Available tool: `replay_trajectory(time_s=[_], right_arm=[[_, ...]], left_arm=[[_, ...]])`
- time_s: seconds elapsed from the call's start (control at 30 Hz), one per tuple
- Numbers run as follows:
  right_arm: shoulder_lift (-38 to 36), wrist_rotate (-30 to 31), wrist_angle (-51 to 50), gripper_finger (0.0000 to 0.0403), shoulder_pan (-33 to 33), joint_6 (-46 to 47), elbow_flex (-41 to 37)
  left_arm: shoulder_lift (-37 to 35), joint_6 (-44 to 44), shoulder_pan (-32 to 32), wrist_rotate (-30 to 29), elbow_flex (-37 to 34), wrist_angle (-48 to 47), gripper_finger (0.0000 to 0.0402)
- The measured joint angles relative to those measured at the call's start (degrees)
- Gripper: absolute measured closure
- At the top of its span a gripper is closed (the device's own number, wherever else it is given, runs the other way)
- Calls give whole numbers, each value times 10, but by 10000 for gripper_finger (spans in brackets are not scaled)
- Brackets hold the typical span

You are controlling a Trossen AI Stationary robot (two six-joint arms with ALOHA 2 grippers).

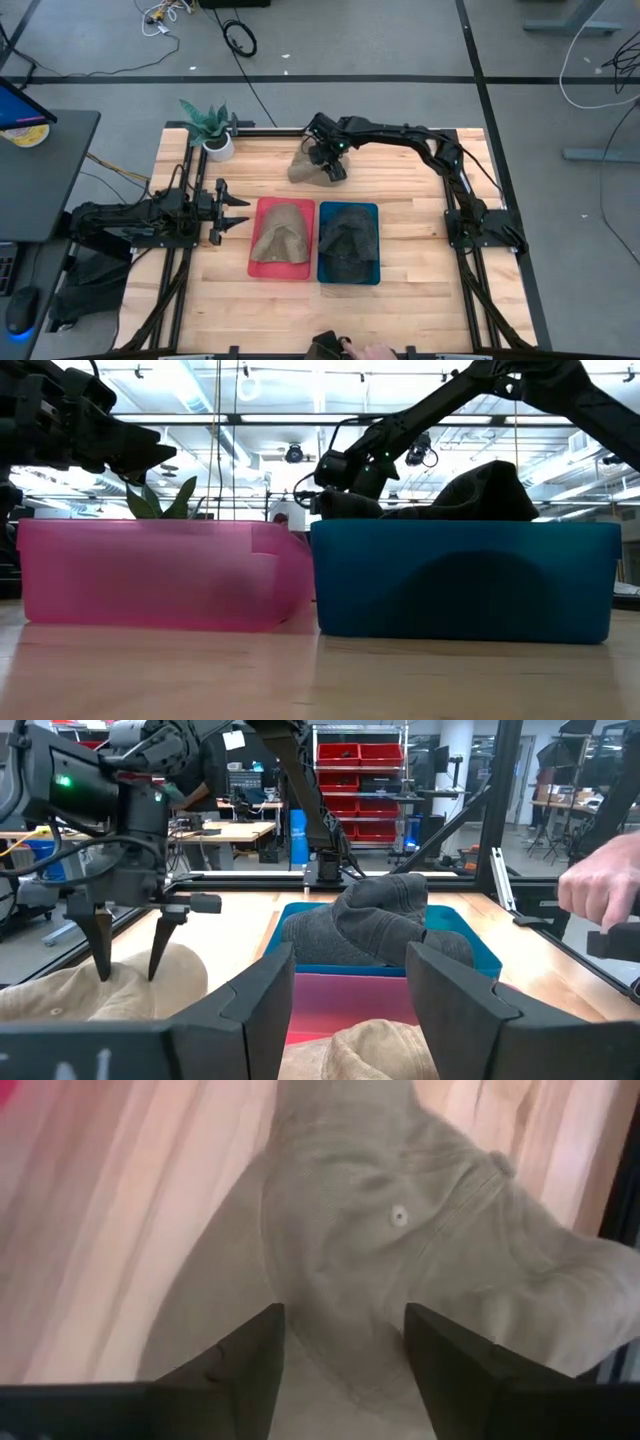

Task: Pick & Place hat
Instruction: Put the brown cap into the red bin

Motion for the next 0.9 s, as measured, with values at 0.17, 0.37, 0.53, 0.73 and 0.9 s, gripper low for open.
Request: replay_trajectory(time_s=[0.17, 0.37, 0.53, 0.73, 0.9], right_arm=[[-1, -7, -9, 216, 0, 5, 0], [-1, 1, -14, 289, -2, -18, 0], [-1, 2, -3, 388, -2, -34, 0], [-10, 59, 5, 395, 0, 18, 0], [-35, 64, 0, 399, 7, 78, 12]], left_arm=[[0, 0, 0, 0, 0, 0, 204], [0, 0, 0, 0, 0, 0, 204], [0, 0, 0, 0, 0, 0, 204], [0, 0, 0, 0, 0, 0, 204], [0, 0, 0, 0, 0, 0, 204]])
